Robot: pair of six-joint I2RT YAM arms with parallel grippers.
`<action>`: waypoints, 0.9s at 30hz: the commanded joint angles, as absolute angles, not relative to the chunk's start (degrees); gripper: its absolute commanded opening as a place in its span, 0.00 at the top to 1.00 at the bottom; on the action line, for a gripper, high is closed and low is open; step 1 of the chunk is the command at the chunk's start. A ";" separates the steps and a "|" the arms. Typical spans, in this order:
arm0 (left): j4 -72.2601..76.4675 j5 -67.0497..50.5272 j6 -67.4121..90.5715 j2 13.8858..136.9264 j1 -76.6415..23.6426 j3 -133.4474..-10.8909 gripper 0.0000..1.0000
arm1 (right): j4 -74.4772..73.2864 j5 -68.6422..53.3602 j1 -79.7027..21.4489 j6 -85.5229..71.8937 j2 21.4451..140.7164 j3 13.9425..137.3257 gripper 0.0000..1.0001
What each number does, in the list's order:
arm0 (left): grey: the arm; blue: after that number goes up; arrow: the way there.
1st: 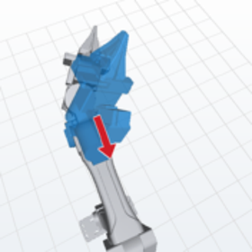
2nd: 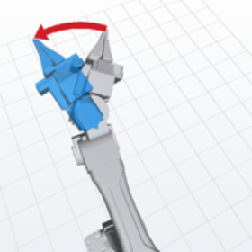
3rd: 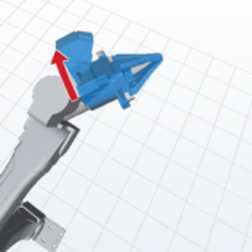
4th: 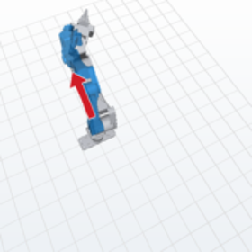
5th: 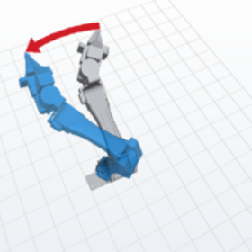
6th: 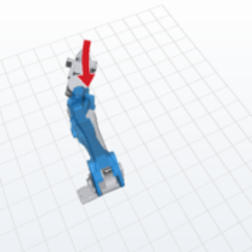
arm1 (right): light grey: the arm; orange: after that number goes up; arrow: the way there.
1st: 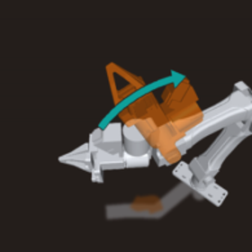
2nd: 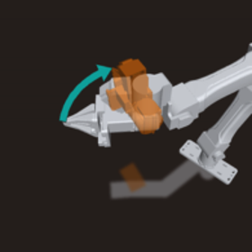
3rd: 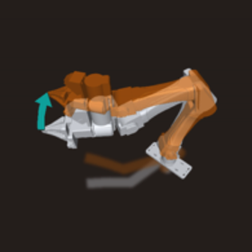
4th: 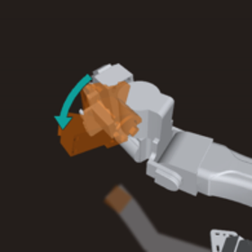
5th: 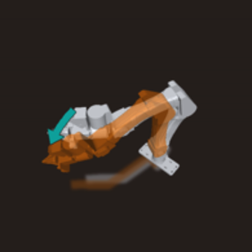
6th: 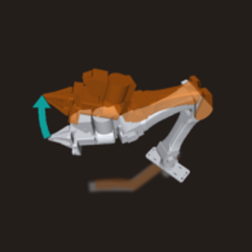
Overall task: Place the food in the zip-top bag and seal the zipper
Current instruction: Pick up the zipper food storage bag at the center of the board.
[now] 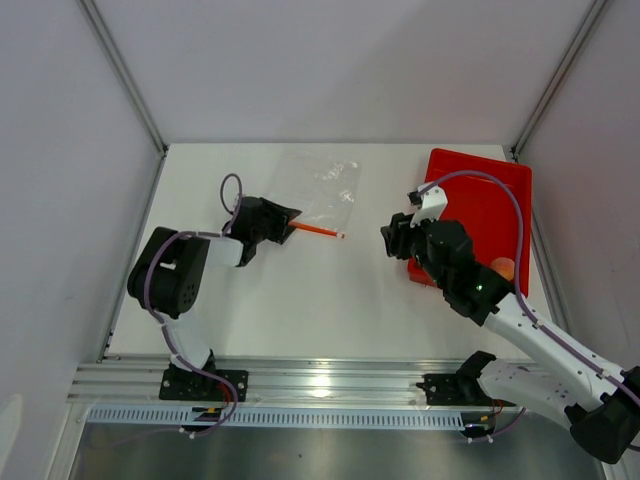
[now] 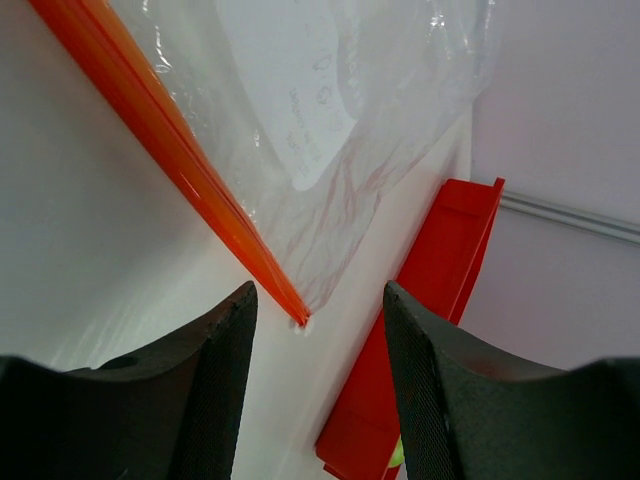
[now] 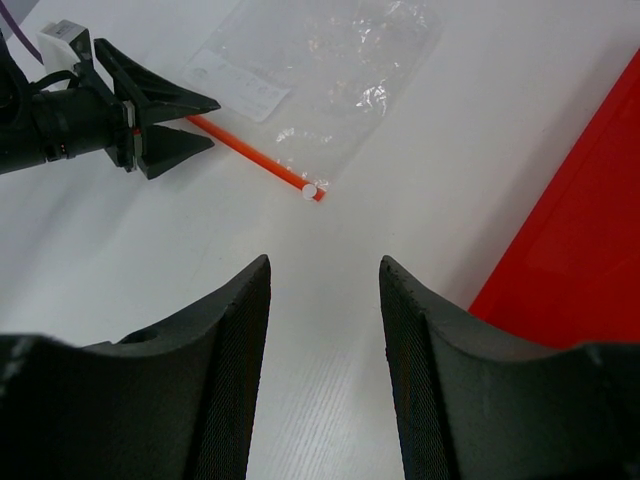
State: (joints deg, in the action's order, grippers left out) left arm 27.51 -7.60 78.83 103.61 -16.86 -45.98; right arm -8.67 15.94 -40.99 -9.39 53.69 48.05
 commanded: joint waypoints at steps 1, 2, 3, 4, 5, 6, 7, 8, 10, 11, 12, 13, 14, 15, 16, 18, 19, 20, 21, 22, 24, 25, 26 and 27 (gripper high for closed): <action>26.11 -6.06 77.34 105.73 -17.31 -48.86 0.44 | -6.24 15.73 -40.78 -8.96 52.64 47.37 0.50; 25.76 -6.06 77.52 106.08 -17.40 -49.30 0.44 | -6.15 15.82 -40.78 -8.88 52.73 47.29 0.50; 25.66 -5.89 77.78 106.61 -17.40 -49.22 0.44 | -5.98 15.82 -40.78 -8.79 53.00 47.11 0.50; 25.93 -5.54 78.04 106.87 -17.49 -49.31 0.44 | -5.54 15.91 -40.69 -8.70 53.87 46.94 0.50; 25.84 -5.45 77.96 107.22 -17.49 -49.48 0.45 | -5.36 15.82 -40.69 -8.70 54.49 47.02 0.50; 25.40 -5.36 77.96 107.75 -17.49 -49.74 0.45 | -5.19 15.73 -40.61 -8.61 55.10 47.11 0.50; 25.14 -5.19 77.78 108.01 -17.49 -50.27 0.45 | -4.75 15.47 -40.69 -8.70 56.15 47.28 0.50; 24.79 -4.66 77.78 108.02 -17.58 -50.53 0.45 | -4.31 15.29 -40.61 -8.70 56.51 47.29 0.50; 25.22 -4.13 77.78 108.28 -17.67 -50.80 0.46 | -3.35 14.42 -40.43 -8.88 57.04 47.20 0.50; 24.96 -3.96 77.96 108.37 -17.58 -51.06 0.46 | -2.99 13.98 -40.43 -9.14 57.30 47.02 0.50; 24.79 -3.96 78.05 108.54 -17.58 -51.67 0.46 | -2.81 13.89 -40.34 -9.05 57.48 47.11 0.50; 24.35 -3.87 77.87 108.81 -17.58 -52.55 0.48 | -2.55 13.71 -40.25 -9.14 57.65 47.11 0.50; 22.87 -3.78 77.78 109.16 -17.67 -52.99 0.48 | -2.55 13.71 -40.25 -9.14 57.66 47.11 0.50; 22.59 -3.43 77.78 109.42 -17.67 -53.87 0.49 | -2.46 13.71 -40.17 -9.23 57.66 47.11 0.50; 22.15 -3.34 77.87 110.03 -17.75 -54.31 0.49 | -2.46 13.62 -40.08 -9.32 57.48 47.11 0.50; 20.57 -3.34 77.96 110.65 -17.75 -55.89 0.52 | -2.37 13.71 -40.08 -9.32 56.95 46.93 0.50; 20.04 -3.25 77.87 111.09 -17.84 -56.07 0.54 | -2.29 13.80 -39.99 -9.23 56.69 46.85 0.51; 19.43 -2.99 77.78 111.35 -17.93 -57.03 0.55 | -2.46 13.89 -39.99 -9.05 56.08 46.67 0.50; 18.73 -2.81 77.70 111.62 -18.02 -57.21 0.56 | -2.46 13.97 -39.99 -9.05 55.81 46.58 0.50; 18.46 -2.81 77.61 112.06 -18.02 -57.39 0.57 | -2.46 14.06 -39.99 -8.88 55.38 46.41 0.51; 18.81 -2.12 76.99 111.80 -18.28 -57.13 0.58 | -2.55 14.50 -39.90 -8.70 54.41 46.32 0.50; 18.29 -1.85 76.82 111.80 -18.28 -57.39 0.59 | -2.46 14.50 -39.90 -8.70 54.06 46.32 0.50; 17.85 -1.85 76.64 111.97 -18.37 -57.65 0.59 | -2.46 14.59 -39.90 -8.61 53.79 46.32 0.51; 17.32 -1.76 76.47 111.89 -18.37 -58.61 0.61 | -2.46 14.59 -39.90 -8.44 53.35 46.32 0.51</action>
State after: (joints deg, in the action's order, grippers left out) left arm 18.63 -3.36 78.32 111.59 -17.80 -55.72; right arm -4.89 14.06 -40.18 -9.15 55.48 46.28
